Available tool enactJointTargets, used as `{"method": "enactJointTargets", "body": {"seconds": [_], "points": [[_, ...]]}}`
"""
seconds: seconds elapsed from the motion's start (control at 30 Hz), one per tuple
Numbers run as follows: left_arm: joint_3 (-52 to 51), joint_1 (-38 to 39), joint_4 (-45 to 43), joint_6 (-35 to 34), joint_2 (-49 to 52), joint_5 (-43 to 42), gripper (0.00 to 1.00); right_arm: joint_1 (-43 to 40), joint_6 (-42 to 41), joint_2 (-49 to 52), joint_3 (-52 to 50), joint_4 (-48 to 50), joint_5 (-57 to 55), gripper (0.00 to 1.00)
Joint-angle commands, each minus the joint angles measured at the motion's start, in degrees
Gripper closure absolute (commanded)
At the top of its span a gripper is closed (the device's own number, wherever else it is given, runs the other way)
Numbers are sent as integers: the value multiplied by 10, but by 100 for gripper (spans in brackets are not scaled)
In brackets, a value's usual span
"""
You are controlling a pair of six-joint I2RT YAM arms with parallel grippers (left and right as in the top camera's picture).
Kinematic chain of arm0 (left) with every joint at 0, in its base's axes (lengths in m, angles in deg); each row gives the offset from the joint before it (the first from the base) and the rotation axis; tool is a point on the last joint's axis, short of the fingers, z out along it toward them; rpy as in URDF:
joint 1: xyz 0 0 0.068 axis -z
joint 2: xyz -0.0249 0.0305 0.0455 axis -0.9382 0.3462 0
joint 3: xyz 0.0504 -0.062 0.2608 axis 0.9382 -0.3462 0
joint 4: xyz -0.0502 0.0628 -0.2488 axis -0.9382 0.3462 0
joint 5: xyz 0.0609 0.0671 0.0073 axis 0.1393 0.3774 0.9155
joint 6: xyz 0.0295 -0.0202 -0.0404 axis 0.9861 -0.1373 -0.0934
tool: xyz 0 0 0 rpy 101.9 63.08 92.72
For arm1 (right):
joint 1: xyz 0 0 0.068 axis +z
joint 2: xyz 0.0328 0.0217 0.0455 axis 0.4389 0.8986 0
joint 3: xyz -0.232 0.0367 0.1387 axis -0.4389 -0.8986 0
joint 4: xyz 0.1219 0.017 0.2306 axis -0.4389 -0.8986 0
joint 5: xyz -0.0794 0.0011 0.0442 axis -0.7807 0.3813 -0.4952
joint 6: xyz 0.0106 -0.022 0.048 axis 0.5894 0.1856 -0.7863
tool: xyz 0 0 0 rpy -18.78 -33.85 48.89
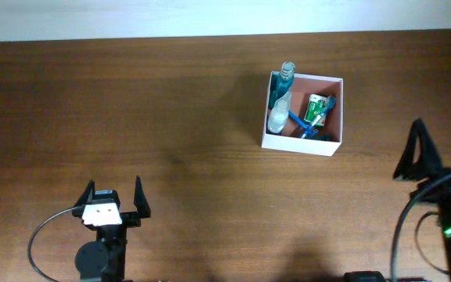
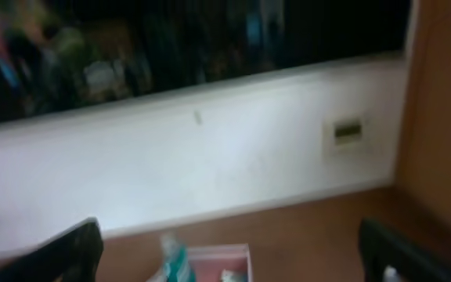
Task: Pack container
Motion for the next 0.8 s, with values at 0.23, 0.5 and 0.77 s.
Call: {"method": "enactJointTargets", "body": {"seconds": [0.23, 0.5, 0.77], "points": [[-1, -3, 4, -8, -3, -6, 1, 9, 3, -266, -347, 218, 61, 1], [-1, -3, 4, -8, -3, -6, 1, 9, 4, -332, -460, 263, 61, 1], [-1, -3, 4, -8, -3, -6, 1, 9, 4, -332, -566, 316, 54, 1]]}}
